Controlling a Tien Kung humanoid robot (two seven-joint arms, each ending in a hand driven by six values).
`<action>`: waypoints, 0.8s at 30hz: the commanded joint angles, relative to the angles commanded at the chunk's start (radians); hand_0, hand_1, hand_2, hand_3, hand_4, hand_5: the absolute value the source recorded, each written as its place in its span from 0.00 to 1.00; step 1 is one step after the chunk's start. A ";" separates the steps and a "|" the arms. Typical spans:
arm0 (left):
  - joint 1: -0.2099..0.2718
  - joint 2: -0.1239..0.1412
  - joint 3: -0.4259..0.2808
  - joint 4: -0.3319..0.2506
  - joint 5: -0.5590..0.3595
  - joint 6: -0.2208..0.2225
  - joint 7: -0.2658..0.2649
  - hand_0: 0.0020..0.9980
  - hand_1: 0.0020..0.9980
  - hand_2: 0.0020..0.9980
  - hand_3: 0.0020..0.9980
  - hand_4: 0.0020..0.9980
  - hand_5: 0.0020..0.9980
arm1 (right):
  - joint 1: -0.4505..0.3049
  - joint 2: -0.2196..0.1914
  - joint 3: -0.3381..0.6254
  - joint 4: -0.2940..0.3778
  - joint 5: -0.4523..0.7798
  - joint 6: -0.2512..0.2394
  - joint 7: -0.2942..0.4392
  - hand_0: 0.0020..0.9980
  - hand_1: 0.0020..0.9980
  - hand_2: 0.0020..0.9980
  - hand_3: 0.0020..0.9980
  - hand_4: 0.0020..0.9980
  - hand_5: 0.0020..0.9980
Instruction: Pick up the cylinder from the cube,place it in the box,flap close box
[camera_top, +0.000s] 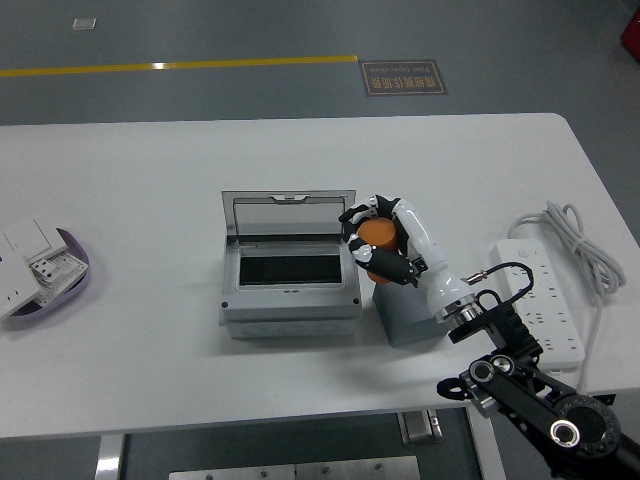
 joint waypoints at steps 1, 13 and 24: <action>0.000 0.000 0.000 0.000 0.000 0.000 0.000 0.59 0.61 0.61 0.63 0.65 0.15 | 0.006 0.002 -0.006 0.000 -0.008 0.003 -0.007 0.13 0.18 0.20 0.20 0.00 0.00; -0.003 0.004 0.002 0.000 0.004 -0.002 0.004 0.59 0.61 0.61 0.63 0.65 0.16 | 0.221 0.103 -0.158 -0.026 -0.329 0.093 -0.298 0.01 0.13 0.19 0.18 0.00 0.00; -0.006 0.009 0.001 0.000 0.008 -0.001 0.005 0.59 0.61 0.61 0.63 0.65 0.17 | 0.293 0.143 -0.187 -0.055 -0.598 0.186 -0.539 0.00 0.08 0.19 0.17 0.00 0.00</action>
